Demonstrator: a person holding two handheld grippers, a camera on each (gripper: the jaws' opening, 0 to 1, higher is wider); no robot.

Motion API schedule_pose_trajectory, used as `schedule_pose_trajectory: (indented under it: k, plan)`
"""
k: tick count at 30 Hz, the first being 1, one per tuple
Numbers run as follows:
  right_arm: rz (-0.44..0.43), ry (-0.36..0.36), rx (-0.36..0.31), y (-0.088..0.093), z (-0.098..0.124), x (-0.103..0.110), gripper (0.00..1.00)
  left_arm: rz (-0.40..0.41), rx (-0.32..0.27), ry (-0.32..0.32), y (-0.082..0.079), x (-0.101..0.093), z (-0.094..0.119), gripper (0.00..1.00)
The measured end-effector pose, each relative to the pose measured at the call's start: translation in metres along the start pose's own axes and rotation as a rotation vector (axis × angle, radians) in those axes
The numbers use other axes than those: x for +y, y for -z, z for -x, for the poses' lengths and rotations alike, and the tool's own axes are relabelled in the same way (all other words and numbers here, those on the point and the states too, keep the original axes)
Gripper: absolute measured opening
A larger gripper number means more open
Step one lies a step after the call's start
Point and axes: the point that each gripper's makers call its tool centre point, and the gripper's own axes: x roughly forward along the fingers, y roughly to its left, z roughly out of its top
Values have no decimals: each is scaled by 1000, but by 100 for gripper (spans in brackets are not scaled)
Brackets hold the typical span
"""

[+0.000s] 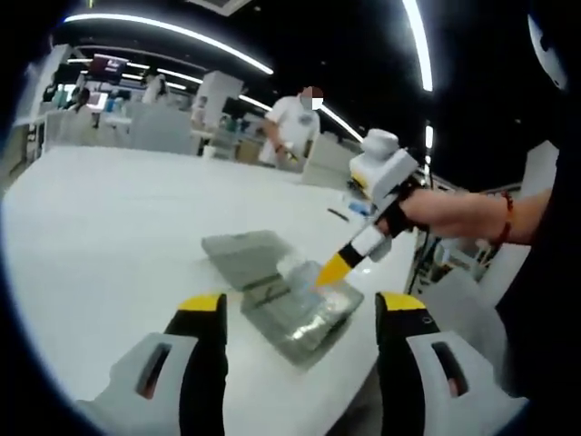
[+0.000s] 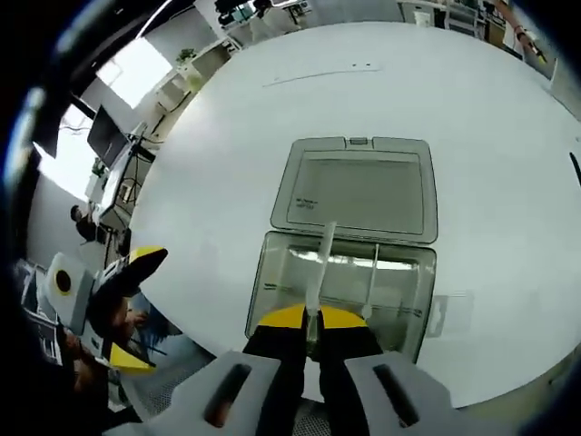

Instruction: Insert the divider into the dual guide fixture by aligning both edges with the guide slots and pushing it downward to the bottom, including one-sided entry, uneven engagement, binding, and posture correction.

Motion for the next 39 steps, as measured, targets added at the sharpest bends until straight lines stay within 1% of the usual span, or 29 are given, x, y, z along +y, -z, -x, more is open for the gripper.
schedule_pose_trajectory:
  k: [4,6,9,11,13,15,16,17,24,32,39]
  plan:
    - [7,3,37,1,-1,-2,0,0,4,-1,1,1,-1,65]
    - [-9,-22,76,5,-2,1,0,2,4,-2,1,1,-1,65]
    - [3,-10,105,7,-2,0,0,7,1,-7,1,2,0,65]
    - [9,-8,104,7,-2,0,0,9,1,-10,1,3,0,65]
    - [13,-11,125,8,-4,2,0,14,3,-12,3,4,1,65]
    - [20,-9,129,8,-5,2,0,17,5,-15,4,4,1,65]
    - [23,-12,150,10,-6,3,0,21,8,-19,5,5,2,65]
    - [25,-12,146,9,-8,3,0,24,8,-23,5,5,2,65]
    - [47,-3,177,11,-13,3,0,39,-14,-38,1,7,5,65]
    - [57,-4,197,11,-14,3,0,44,-16,-45,0,9,5,64]
    - [88,15,204,11,-20,5,0,48,-13,-50,1,10,6,64]
